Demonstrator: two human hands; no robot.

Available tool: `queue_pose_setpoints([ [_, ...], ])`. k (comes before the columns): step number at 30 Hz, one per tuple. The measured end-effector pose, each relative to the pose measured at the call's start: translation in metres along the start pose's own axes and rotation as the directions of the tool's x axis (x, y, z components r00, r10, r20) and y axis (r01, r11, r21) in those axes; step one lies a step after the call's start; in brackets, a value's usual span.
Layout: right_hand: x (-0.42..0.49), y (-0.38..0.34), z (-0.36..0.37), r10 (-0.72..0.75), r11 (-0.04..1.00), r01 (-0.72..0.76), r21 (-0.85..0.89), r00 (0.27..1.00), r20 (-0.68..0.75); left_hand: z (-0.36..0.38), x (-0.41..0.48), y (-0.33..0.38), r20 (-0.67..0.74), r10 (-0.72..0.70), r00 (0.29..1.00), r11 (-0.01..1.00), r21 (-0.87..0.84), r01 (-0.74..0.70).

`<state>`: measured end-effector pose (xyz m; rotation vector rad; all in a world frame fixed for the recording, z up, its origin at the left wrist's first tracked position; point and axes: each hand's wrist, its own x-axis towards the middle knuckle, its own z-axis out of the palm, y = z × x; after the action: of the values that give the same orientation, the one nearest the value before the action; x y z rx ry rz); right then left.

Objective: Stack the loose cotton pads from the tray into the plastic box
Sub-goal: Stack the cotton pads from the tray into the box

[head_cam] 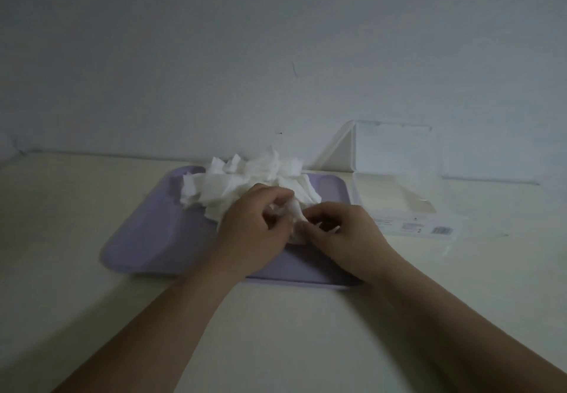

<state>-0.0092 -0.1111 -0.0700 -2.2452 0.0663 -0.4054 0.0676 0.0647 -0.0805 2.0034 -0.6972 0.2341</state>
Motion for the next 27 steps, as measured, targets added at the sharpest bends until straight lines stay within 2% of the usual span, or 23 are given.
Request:
queue_pose_setpoints([
  [3, -0.002, 0.005, 0.000, 0.012, 0.994, -0.001, 0.112, 0.995, -0.098, -0.004, 0.000, 0.004, -0.015, -0.091, 0.996, 0.989, -0.116, 0.088],
  [5, -0.004, 0.007, -0.003, 0.045, 0.967, -0.011, 0.254, 0.991, -0.129, -0.004, -0.001, 0.008, -0.006, -0.147, 0.989, 0.977, -0.159, 0.144],
  [8, -0.005, 0.006, -0.009, 0.137, 0.856, -0.052, 0.514, 0.982, -0.128, -0.006, -0.005, 0.013, -0.031, -0.157, 0.987, 0.974, -0.168, 0.150],
  [10, -0.006, 0.002, -0.012, 0.170, 0.791, -0.070, 0.608, 0.980, -0.107, -0.007, -0.006, 0.015, -0.058, -0.133, 0.989, 0.975, -0.186, 0.120],
  [12, -0.008, -0.001, -0.013, 0.156, 0.760, -0.066, 0.646, 0.984, -0.083, -0.007, -0.007, 0.017, -0.058, -0.144, 0.988, 0.971, -0.201, 0.130],
  [14, -0.012, -0.003, -0.015, 0.115, 0.748, -0.055, 0.661, 0.992, -0.047, -0.003, -0.009, 0.022, 0.020, -0.149, 0.989, 0.961, -0.232, 0.150],
  [16, -0.014, -0.005, -0.015, 0.057, 0.754, -0.027, 0.656, 0.998, -0.024, 0.002, -0.010, 0.027, 0.107, -0.146, 0.983, 0.937, -0.304, 0.172],
  [19, -0.015, -0.005, -0.016, 0.015, 0.761, 0.001, 0.648, 1.000, -0.020, 0.003, -0.011, 0.029, 0.151, -0.141, 0.978, 0.883, -0.427, 0.194],
  [23, -0.015, -0.007, -0.015, 0.023, 0.701, -0.042, 0.712, 0.999, 0.036, -0.003, -0.012, 0.030, 0.145, -0.212, 0.966, 0.778, -0.573, 0.257],
  [25, -0.014, -0.005, -0.015, 0.060, 0.683, -0.047, 0.729, 0.998, 0.008, -0.007, -0.013, 0.031, 0.220, -0.221, 0.950, 0.729, -0.610, 0.311],
  [27, -0.013, -0.004, -0.015, 0.087, 0.668, -0.055, 0.742, 0.996, -0.005, -0.008, -0.014, 0.031, 0.279, -0.208, 0.937, 0.744, -0.577, 0.337],
])
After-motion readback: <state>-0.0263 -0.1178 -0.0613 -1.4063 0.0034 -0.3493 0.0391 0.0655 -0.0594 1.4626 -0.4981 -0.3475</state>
